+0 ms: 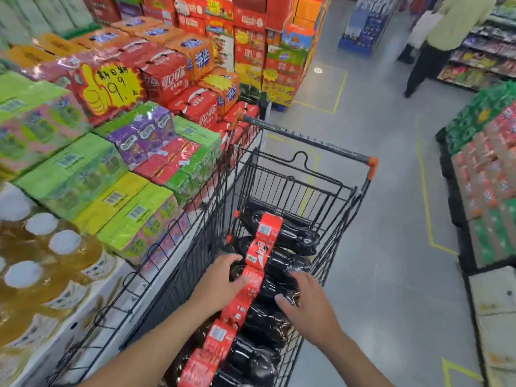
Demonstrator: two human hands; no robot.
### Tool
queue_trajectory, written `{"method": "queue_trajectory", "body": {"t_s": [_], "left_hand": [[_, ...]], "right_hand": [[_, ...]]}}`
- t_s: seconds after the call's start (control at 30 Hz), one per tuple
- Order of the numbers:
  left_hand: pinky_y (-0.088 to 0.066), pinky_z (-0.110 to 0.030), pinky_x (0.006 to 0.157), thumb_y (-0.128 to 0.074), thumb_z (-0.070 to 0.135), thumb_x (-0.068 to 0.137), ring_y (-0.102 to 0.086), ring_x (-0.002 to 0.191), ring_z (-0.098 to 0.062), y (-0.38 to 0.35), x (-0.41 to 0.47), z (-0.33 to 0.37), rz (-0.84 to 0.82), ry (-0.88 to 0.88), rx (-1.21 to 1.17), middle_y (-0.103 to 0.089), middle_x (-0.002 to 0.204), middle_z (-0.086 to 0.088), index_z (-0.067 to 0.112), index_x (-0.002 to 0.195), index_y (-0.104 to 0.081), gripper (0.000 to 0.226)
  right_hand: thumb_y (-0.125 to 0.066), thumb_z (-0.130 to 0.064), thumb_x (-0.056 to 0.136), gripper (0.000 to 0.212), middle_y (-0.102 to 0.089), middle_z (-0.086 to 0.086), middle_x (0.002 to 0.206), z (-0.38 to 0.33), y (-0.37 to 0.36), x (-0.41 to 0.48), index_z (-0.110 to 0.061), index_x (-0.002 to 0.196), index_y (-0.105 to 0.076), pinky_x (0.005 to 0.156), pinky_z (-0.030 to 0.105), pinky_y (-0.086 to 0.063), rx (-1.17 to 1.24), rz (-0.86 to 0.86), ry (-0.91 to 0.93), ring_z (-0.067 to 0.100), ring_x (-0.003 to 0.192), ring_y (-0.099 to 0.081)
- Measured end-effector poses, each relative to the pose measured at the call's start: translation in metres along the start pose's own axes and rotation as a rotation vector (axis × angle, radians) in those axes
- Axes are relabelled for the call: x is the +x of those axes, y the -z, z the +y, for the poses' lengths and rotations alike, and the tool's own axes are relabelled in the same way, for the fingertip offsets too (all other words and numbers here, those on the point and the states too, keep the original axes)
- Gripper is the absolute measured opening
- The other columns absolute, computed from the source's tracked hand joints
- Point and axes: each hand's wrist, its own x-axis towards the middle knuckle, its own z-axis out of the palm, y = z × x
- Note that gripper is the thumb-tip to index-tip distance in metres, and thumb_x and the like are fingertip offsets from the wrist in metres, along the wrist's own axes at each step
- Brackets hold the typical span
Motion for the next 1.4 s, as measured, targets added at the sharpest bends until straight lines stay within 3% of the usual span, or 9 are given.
{"method": "queue_trajectory", "body": {"t_s": [0.23, 0.43, 0.6, 0.77, 0.83, 0.97, 1.13, 1.27, 1.4], "left_hand": [[-0.038, -0.034, 0.113, -0.057, 0.051, 0.102, -0.049, 0.139, -0.019, -0.011, 0.119, 0.013, -0.035, 0.217, -0.13, -0.047, 0.157, -0.001, 0.017, 0.154, -0.041, 0.064], [-0.04, -0.041, 0.115, -0.051, 0.06, 0.102, -0.05, 0.138, -0.03, -0.028, 0.218, 0.017, 0.053, 0.565, -0.389, -0.051, 0.153, -0.009, 0.012, 0.152, -0.046, 0.07], [-0.049, -0.043, 0.107, -0.063, 0.072, 0.088, -0.061, 0.104, -0.022, -0.048, 0.277, -0.007, 0.079, 0.717, -0.673, -0.065, 0.124, -0.006, 0.011, 0.115, -0.064, 0.067], [-0.047, -0.039, 0.093, -0.071, 0.067, 0.086, -0.06, 0.111, -0.023, -0.056, 0.31, -0.018, 0.113, 0.876, -0.939, -0.066, 0.123, -0.005, 0.018, 0.128, -0.056, 0.066], [-0.045, -0.039, 0.093, -0.075, 0.071, 0.078, -0.06, 0.117, -0.024, -0.062, 0.321, -0.026, 0.12, 0.95, -1.004, -0.066, 0.129, -0.004, 0.02, 0.135, -0.058, 0.078], [-0.033, -0.05, 0.12, -0.079, 0.08, 0.063, -0.053, 0.136, -0.033, -0.07, 0.336, -0.018, 0.095, 1.025, -1.072, -0.057, 0.149, -0.011, 0.018, 0.15, -0.051, 0.111], [-0.05, -0.059, 0.102, -0.084, 0.089, 0.028, -0.069, 0.111, -0.041, -0.1, 0.358, -0.059, 0.259, 1.089, -1.072, -0.071, 0.128, -0.013, 0.022, 0.139, -0.056, 0.133], [-0.063, -0.059, 0.074, -0.088, 0.069, 0.045, -0.077, 0.082, -0.038, -0.099, 0.35, -0.049, 0.442, 1.043, -1.169, -0.076, 0.107, -0.013, 0.019, 0.128, -0.062, 0.1], [-0.063, -0.06, 0.069, -0.087, 0.062, 0.067, -0.078, 0.078, -0.037, -0.076, 0.328, -0.001, 0.444, 0.957, -1.272, -0.075, 0.106, -0.015, 0.017, 0.123, -0.063, 0.075]], "right_hand": [[-0.056, -0.06, 0.096, 0.073, -0.029, -0.007, 0.163, 0.025, 0.023, 0.105, -0.027, 0.157, -0.034, 0.124, 0.035, -0.026, -0.032, -0.039, 0.037, 0.012, 0.15, -0.025], [-0.056, -0.061, 0.095, 0.075, -0.033, -0.003, 0.161, 0.052, 0.02, 0.197, -0.024, 0.156, -0.034, 0.121, 0.035, -0.03, -0.104, -0.116, 0.105, 0.015, 0.147, -0.031], [-0.056, -0.064, 0.092, 0.08, -0.032, 0.0, 0.162, 0.072, 0.012, 0.247, -0.023, 0.157, -0.033, 0.123, 0.041, -0.028, -0.155, -0.145, 0.107, 0.019, 0.15, -0.027], [-0.048, -0.073, 0.086, 0.086, -0.033, -0.003, 0.162, 0.088, 0.006, 0.267, -0.025, 0.156, -0.034, 0.123, 0.039, -0.027, -0.154, -0.131, 0.092, 0.017, 0.15, -0.027], [-0.038, -0.076, 0.08, 0.091, -0.033, -0.005, 0.161, 0.093, 0.005, 0.27, -0.027, 0.156, -0.034, 0.123, 0.037, -0.025, -0.156, -0.123, 0.089, 0.016, 0.149, -0.028], [-0.037, -0.075, 0.079, 0.091, -0.034, -0.006, 0.16, 0.098, 0.003, 0.274, -0.027, 0.156, -0.034, 0.124, 0.036, -0.024, -0.153, -0.117, 0.089, 0.015, 0.148, -0.028], [-0.047, -0.071, 0.082, 0.087, -0.034, -0.005, 0.16, 0.105, 0.001, 0.278, -0.028, 0.156, -0.032, 0.123, 0.042, -0.027, -0.183, -0.121, 0.087, 0.015, 0.148, -0.028], [-0.063, -0.07, 0.078, 0.101, -0.032, -0.004, 0.161, 0.106, 0.002, 0.285, -0.025, 0.159, -0.024, 0.123, 0.041, -0.027, -0.205, -0.11, 0.078, 0.018, 0.148, -0.028], [-0.07, -0.077, 0.069, 0.125, -0.027, 0.0, 0.164, 0.109, 0.004, 0.3, -0.024, 0.163, -0.006, 0.123, 0.045, -0.027, -0.293, -0.167, 0.058, 0.022, 0.15, -0.025]]}}
